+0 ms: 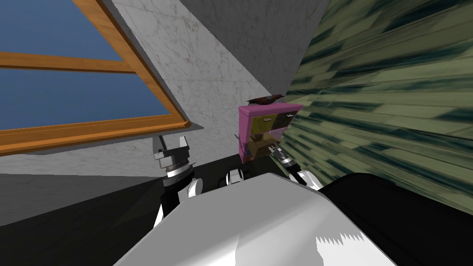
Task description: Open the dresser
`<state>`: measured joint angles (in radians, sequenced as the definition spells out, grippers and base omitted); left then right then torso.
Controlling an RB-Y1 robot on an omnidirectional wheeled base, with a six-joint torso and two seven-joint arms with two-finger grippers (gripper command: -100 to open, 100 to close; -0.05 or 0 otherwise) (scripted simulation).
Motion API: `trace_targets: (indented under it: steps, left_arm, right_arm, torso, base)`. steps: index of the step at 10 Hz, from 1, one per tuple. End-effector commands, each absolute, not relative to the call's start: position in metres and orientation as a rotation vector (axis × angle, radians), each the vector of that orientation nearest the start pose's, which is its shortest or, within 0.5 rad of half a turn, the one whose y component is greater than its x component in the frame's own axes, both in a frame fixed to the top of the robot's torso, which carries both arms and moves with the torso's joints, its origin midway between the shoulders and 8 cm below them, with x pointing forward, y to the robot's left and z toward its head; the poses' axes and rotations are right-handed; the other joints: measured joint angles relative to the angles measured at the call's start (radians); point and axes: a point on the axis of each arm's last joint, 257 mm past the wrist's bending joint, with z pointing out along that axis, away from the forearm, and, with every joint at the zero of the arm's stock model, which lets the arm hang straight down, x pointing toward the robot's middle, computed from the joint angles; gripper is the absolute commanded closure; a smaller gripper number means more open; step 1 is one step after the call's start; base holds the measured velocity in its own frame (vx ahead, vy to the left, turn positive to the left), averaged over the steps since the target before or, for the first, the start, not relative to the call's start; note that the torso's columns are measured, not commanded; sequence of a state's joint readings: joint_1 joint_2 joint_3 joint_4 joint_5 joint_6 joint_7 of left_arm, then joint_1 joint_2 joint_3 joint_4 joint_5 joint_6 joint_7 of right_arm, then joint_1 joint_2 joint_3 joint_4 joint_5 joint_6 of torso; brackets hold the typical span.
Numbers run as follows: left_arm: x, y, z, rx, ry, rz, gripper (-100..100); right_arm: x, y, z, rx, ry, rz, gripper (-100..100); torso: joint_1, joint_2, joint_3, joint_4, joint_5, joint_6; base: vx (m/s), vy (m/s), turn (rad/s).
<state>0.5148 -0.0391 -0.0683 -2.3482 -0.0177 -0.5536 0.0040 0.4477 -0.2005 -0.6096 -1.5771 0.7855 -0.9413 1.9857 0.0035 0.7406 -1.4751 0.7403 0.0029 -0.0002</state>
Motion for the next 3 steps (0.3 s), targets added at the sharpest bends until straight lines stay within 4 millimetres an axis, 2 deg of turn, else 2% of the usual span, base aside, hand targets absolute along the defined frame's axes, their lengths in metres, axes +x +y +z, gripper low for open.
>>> trace_targets:
  steps: [1, 3]
  left_arm:
    - [0.3212, 0.2580, 0.0596, -0.596, 0.510, -1.378, 0]
    - [0.3212, 0.2580, 0.0596, -0.596, 0.510, -1.378, 0]
  right_arm:
    - [0.3233, -0.4388, -0.2133, -1.160, 1.009, -1.220, 0]
    - [0.3228, -0.4392, -0.2147, -1.161, 1.013, -1.219, 0]
  torso:
    - [-0.001, -0.001, 0.000, -0.001, -0.001, 0.000]
    - [-0.002, -0.001, -0.001, -0.001, -0.002, 0.000]
  base:
    - [0.000, 0.000, 0.000]
    - [0.000, 0.000, 0.000]
